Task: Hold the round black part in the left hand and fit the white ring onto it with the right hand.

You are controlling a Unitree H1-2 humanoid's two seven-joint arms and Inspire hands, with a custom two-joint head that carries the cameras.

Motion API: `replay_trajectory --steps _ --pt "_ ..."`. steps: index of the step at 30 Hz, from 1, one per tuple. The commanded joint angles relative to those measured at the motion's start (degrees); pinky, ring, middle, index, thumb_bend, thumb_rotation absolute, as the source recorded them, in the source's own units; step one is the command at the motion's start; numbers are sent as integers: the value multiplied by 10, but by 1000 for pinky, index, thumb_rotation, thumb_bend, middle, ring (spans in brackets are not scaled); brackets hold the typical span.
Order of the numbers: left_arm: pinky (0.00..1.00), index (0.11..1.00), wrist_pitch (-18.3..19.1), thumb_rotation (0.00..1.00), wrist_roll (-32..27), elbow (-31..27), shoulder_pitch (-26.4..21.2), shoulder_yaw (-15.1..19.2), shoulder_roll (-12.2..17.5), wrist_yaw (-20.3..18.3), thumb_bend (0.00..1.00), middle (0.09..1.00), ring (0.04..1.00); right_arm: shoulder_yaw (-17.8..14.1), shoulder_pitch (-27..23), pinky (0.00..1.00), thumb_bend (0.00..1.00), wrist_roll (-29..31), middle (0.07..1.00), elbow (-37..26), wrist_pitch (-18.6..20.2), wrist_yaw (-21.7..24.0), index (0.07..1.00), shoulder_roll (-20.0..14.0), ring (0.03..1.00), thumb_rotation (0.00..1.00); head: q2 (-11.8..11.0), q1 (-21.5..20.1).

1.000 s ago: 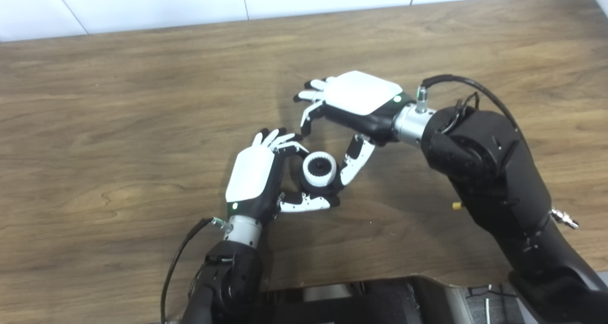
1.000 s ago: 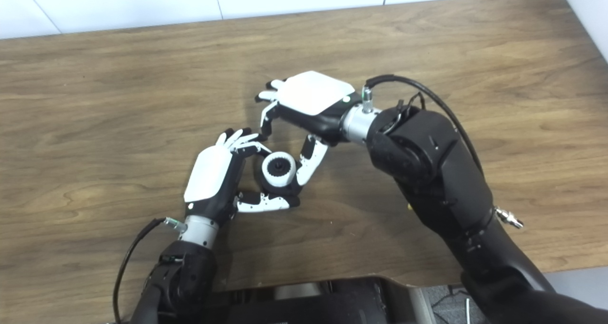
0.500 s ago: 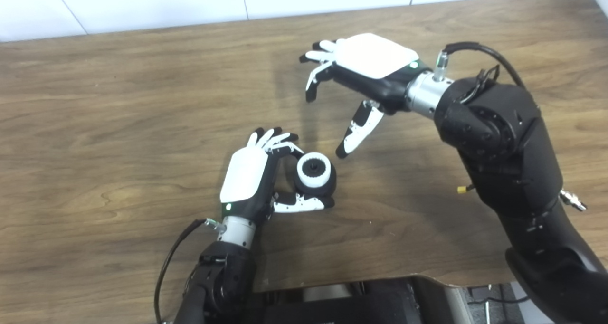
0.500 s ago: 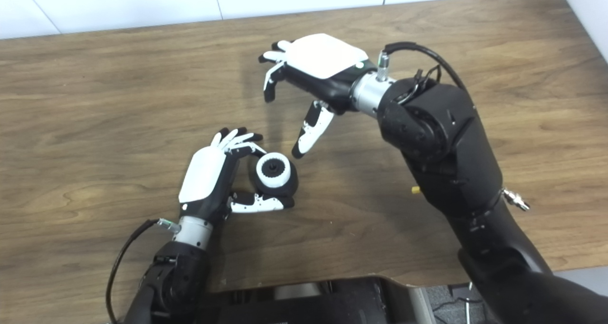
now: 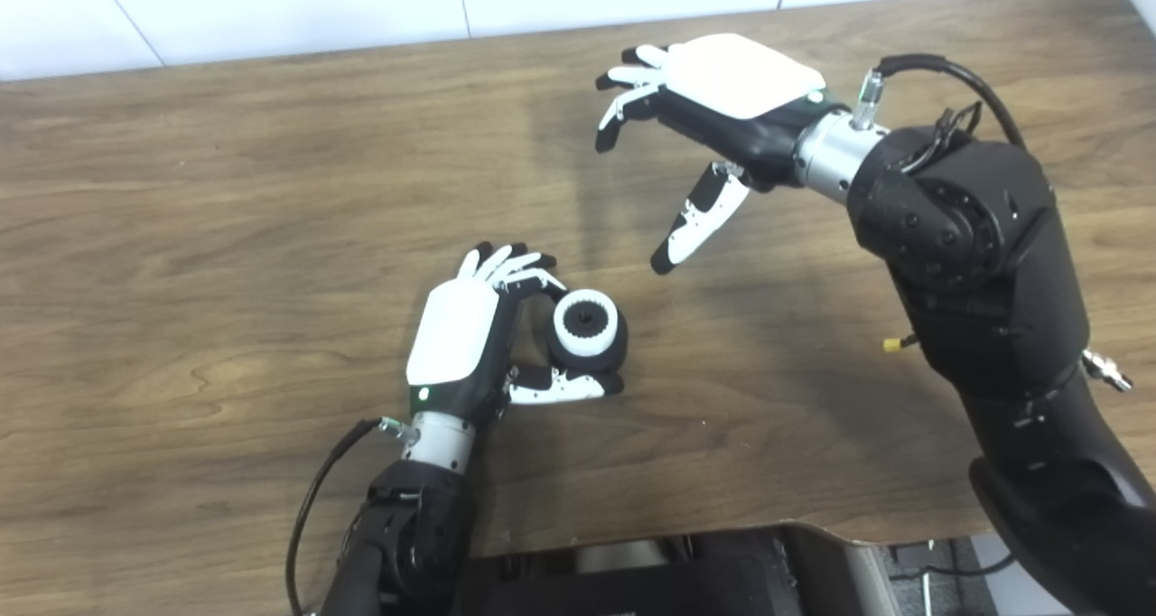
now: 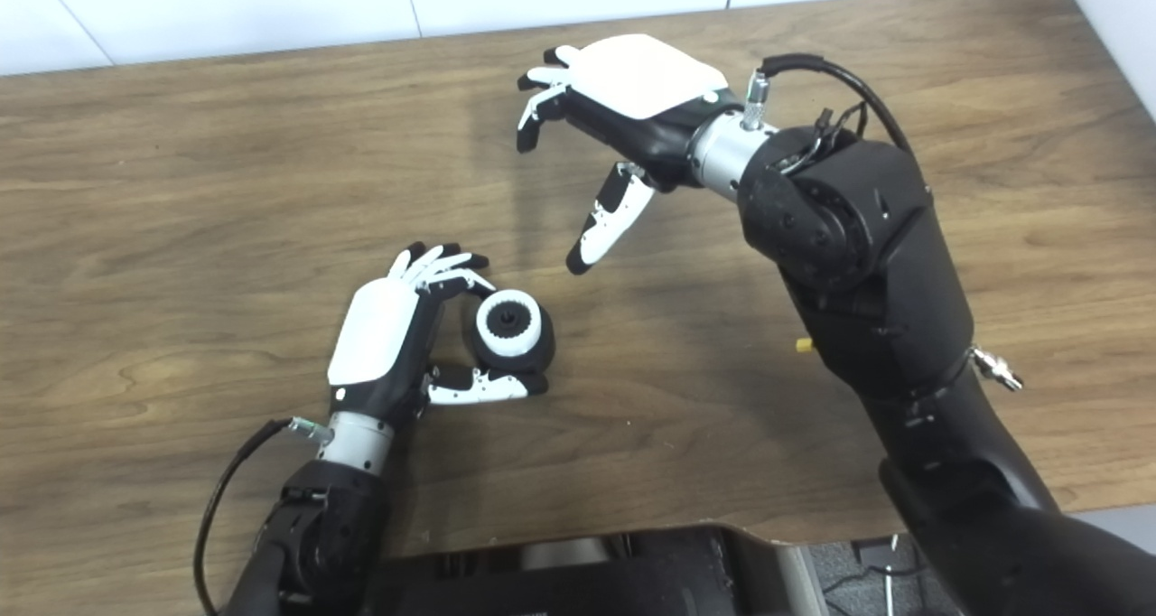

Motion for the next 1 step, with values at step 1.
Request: replay_trajectory --steps 1 --pt "990 742 15 281 27 -10 -9 -1 8 -14 893 832 910 -10 -14 998 1000 3 938 -19 0 -15 747 -8 1000 310 0 0"
